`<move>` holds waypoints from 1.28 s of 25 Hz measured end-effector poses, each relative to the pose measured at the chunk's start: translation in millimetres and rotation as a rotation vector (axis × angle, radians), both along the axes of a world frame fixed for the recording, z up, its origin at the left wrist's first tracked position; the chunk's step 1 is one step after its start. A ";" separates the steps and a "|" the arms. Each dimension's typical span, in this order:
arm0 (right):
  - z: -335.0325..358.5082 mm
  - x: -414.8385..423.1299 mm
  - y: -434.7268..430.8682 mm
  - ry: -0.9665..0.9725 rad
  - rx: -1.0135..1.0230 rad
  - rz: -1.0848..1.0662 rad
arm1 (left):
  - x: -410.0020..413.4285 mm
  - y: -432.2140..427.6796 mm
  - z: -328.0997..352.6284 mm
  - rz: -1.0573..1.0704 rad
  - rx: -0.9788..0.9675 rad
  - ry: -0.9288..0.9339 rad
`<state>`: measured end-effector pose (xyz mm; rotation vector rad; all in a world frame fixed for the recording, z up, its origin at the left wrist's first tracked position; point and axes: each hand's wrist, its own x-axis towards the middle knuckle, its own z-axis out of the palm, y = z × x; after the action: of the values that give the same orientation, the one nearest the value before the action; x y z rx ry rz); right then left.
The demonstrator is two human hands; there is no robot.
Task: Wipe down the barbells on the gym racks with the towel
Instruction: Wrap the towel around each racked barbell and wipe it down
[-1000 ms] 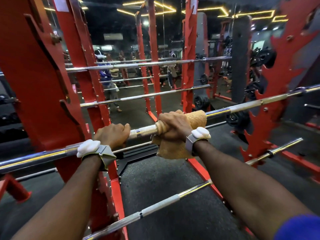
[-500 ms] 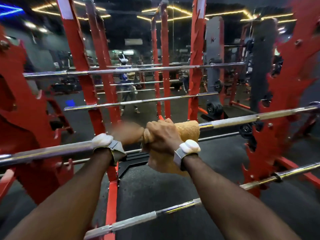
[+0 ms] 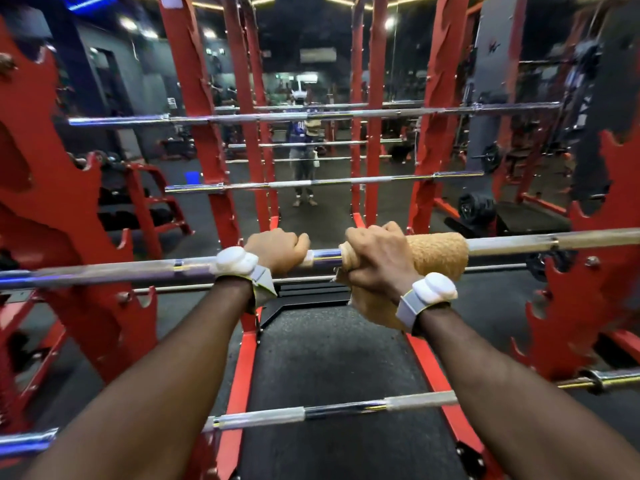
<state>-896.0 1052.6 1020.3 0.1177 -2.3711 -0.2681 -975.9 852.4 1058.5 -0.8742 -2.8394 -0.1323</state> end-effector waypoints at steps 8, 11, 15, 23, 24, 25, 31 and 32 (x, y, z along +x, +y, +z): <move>-2.1 -13.4 -61.8 -0.002 -0.021 -0.082 | -4.8 3.3 -2.2 0.068 0.012 0.055; 15.9 -11.2 -51.9 -0.280 -0.027 0.028 | -6.1 2.0 -0.2 0.051 0.023 0.007; 52.6 -5.9 -24.0 -0.777 -0.319 0.196 | 0.1 -1.0 -0.6 0.049 0.055 0.053; 19.8 -19.9 -61.8 -0.281 0.022 0.053 | 6.5 -1.3 -5.3 0.062 0.081 0.133; 14.4 -17.3 -60.5 -0.205 0.047 0.058 | 7.1 -2.2 -3.9 0.052 0.078 0.124; 11.1 -15.6 -57.1 -0.160 0.045 0.076 | 7.9 -3.6 -3.2 0.039 0.074 0.128; 29.9 -2.4 -12.7 -0.407 -0.123 0.046 | 9.2 -10.7 -12.3 -0.006 0.038 0.312; 35.4 -3.9 -12.4 -0.507 -0.165 0.009 | 8.7 -10.3 -13.0 -0.003 0.033 0.314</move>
<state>-900.0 1040.2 1055.7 0.1289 -2.8828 -0.0362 -967.2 842.1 1045.5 -0.8127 -2.5370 -0.0376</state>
